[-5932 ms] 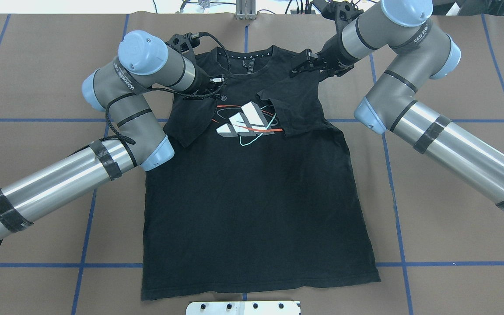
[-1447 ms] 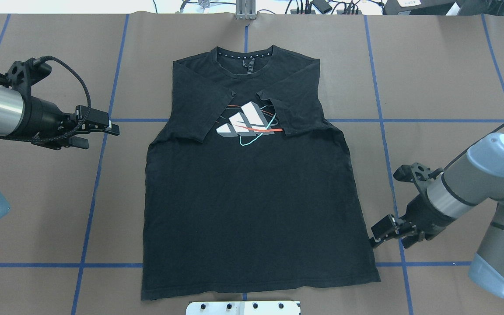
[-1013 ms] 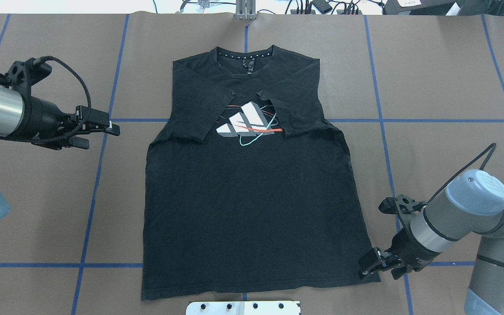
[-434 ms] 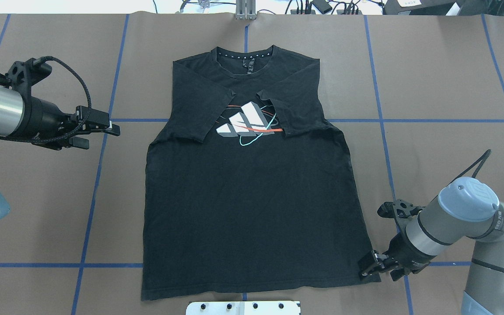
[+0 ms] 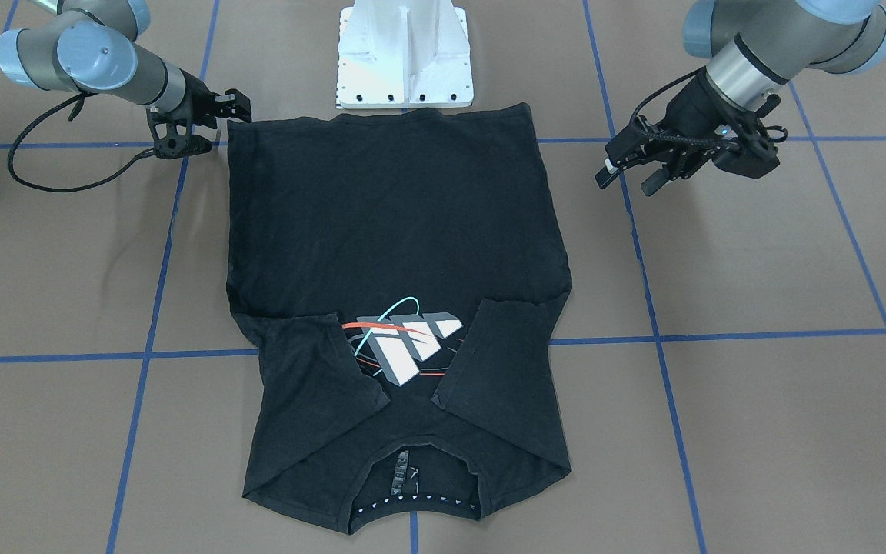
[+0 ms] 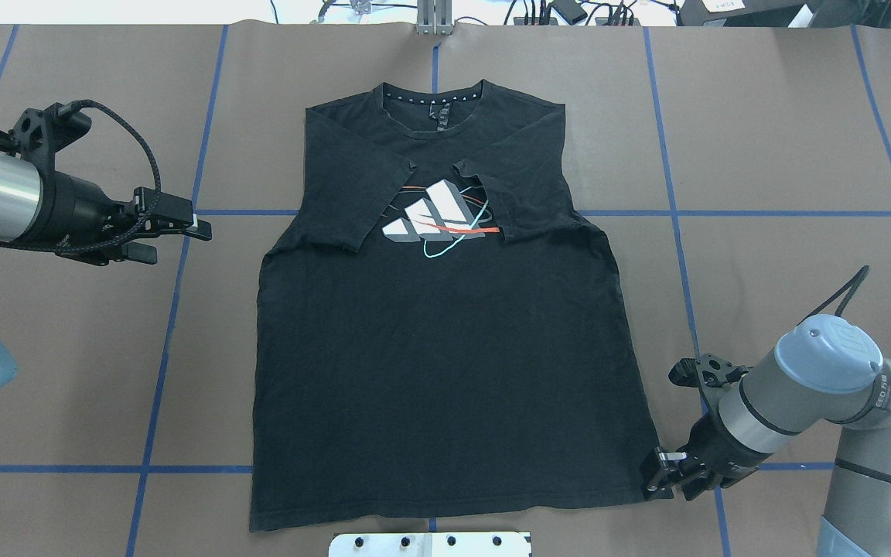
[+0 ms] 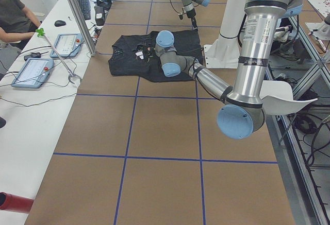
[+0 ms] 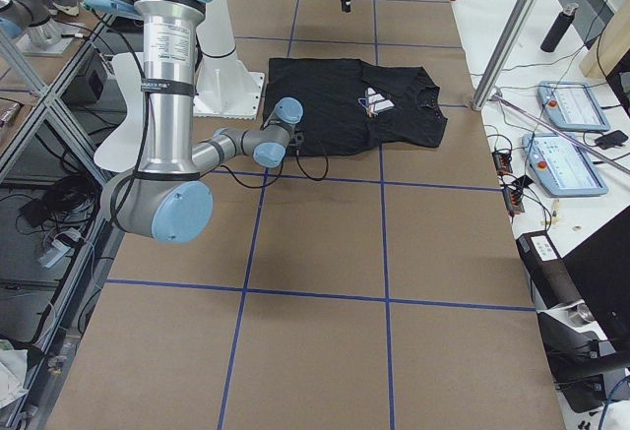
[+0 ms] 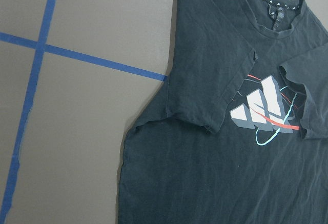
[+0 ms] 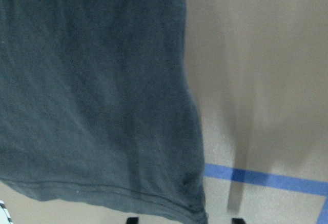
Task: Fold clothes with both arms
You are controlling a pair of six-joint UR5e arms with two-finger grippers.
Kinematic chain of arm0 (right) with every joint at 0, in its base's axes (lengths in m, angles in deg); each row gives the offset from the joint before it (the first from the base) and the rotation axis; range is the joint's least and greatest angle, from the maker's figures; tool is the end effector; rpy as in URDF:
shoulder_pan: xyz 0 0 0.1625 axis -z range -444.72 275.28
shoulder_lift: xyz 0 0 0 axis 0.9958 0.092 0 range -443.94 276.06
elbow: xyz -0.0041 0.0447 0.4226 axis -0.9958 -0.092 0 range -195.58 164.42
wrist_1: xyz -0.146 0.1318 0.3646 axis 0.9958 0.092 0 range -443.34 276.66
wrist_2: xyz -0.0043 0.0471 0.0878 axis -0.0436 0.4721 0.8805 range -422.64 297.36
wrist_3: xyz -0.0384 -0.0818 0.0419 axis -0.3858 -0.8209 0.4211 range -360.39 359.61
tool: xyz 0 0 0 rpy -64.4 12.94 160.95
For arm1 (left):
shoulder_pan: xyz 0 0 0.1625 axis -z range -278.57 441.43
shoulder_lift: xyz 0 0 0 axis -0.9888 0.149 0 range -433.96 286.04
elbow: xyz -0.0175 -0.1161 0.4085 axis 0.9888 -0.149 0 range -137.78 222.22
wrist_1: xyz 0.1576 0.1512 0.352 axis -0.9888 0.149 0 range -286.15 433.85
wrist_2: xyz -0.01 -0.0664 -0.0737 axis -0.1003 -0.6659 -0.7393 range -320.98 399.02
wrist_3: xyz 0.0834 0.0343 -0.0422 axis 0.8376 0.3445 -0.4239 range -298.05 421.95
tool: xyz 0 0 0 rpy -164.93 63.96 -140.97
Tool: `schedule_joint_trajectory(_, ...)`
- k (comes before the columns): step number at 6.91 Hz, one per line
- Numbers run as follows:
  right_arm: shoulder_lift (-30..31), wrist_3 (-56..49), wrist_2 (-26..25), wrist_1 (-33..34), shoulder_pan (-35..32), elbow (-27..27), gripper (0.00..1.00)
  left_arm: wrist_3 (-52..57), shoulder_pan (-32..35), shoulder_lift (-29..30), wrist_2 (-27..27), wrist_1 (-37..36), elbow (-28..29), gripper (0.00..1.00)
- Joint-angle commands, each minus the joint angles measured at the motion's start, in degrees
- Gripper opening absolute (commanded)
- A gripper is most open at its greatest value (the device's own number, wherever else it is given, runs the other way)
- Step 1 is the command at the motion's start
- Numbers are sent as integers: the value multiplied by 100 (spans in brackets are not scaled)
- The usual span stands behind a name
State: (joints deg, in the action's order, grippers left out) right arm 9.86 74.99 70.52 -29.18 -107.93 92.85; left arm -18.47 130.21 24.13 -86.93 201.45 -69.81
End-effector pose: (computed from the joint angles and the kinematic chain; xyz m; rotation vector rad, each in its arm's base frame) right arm -0.4071 -0.2453 0.4568 -0.3921 -1.0170 -0.1966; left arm 0.2807 -0.4341 0.3248 0.0744 1.2597 -0.2209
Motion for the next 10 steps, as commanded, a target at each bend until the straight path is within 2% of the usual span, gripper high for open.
schedule_joint_trajectory(1, -19, 55, 0, 7, 27, -6, 62, 0, 0, -9, 0, -7, 6, 100)
schedule_joint_trajectory(3, -2, 91, 0, 24, 45, -23, 62, 0, 0, -9, 0, -7, 6, 100)
schedule_joint_trajectory(5, -2, 91, 0, 42, 36, -41, 50, 0, 0, -9, 0, -7, -2, 100)
schedule_joint_trajectory(6, 7, 91, 8, 42, 27, -41, 47, 0, 0, -9, 0, -7, -2, 100)
schedule_joint_trajectory(7, 16, 91, 8, 51, 18, -41, 24, 0, 0, -9, 0, -7, -2, 100)
schedule_joint_trajectory(8, 42, 91, 17, 51, 9, -41, 12, 0, 9, -9, 0, -16, -2, 100)
schedule_joint_trajectory(9, 42, 91, 9, 51, 27, -41, 4, 0, 0, -9, 0, -16, -2, 100)
schedule_joint_trajectory(10, 42, 91, 8, 51, 18, -41, 0, 0, 0, -9, 0, -16, -2, 100)
